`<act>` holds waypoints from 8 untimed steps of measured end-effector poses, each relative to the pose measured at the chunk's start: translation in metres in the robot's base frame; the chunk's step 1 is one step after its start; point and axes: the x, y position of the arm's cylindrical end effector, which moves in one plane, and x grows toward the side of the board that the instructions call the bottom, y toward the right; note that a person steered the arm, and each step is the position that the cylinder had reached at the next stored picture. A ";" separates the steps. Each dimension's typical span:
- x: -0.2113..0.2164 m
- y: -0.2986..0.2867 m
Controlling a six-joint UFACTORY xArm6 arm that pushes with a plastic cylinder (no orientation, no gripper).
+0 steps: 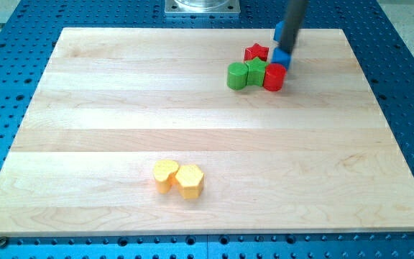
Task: Keep arm on right to triangle
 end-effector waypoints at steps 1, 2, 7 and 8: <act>0.021 -0.055; -0.002 -0.045; 0.005 0.065; 0.025 0.091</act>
